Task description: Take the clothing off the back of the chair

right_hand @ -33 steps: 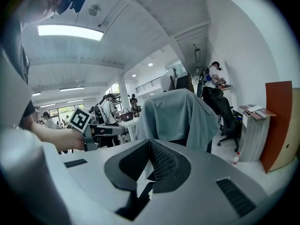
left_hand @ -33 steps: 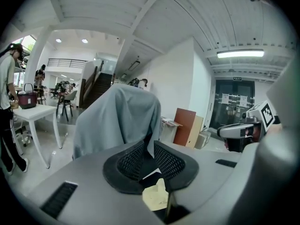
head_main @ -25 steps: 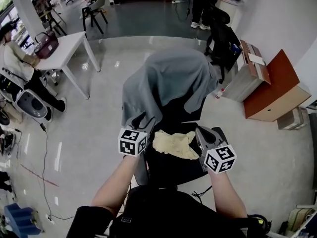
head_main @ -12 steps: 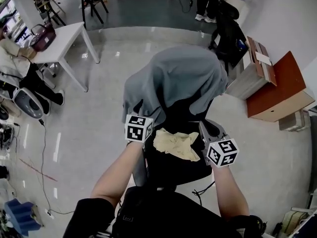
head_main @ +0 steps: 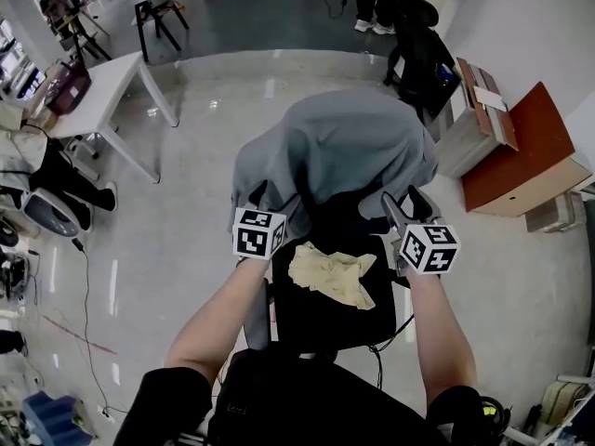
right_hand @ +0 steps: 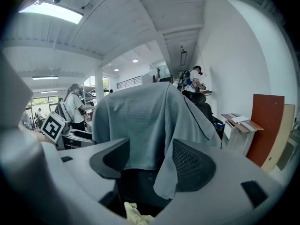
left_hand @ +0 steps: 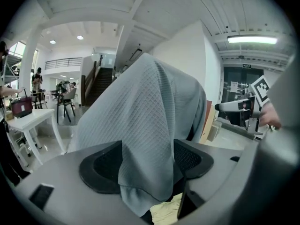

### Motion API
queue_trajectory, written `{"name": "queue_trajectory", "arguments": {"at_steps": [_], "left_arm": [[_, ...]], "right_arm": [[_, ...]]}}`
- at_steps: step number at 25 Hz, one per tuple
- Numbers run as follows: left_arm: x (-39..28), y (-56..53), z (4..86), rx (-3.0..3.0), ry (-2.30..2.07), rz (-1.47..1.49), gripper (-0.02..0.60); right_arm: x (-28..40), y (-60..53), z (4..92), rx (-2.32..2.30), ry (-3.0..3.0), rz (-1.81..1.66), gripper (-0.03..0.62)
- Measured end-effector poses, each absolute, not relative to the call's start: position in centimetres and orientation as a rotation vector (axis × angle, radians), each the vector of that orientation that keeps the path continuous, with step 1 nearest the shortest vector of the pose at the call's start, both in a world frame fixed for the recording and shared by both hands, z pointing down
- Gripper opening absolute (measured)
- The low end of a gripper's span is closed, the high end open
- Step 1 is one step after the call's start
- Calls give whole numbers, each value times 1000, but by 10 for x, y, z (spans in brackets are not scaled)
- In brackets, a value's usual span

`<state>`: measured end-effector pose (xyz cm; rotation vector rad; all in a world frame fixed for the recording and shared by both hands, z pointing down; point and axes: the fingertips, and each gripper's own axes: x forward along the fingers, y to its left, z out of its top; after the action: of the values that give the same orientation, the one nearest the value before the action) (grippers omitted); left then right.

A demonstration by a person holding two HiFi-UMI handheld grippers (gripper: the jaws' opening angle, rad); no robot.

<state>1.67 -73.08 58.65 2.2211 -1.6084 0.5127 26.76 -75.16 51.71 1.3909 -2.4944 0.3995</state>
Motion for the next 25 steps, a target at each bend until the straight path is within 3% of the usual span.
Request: {"name": "queue_trajectory", "arguments": {"at_steps": [4,11,13,15,17,19,25], "left_arm": [[30,-755,578,2272,-1551,535,322],[52,-783,575,2302,-1536,481,321],[47,-781,575,2291,-1557,465,282],[42,-775,575,2283,-1564,459,126],[41,-766,573,2287,-1549,458,37],[43,-756,569,2297,-1532,463,18],[33,-724,545,2300,-1596,421,6]], "right_arm": [[291,-788,518,1522,-2420,413,333],[319,-828,519,1682,-2322,456,337],[321,-826,519,1702,-2318,453,301],[321,-823,519,1692,-2319,455,241],[323,-822,516,1680,-2320,451,177],[324,-819,510,1669,-2334,446,25],[305,-787,497,1576,-2440,426,20]]}}
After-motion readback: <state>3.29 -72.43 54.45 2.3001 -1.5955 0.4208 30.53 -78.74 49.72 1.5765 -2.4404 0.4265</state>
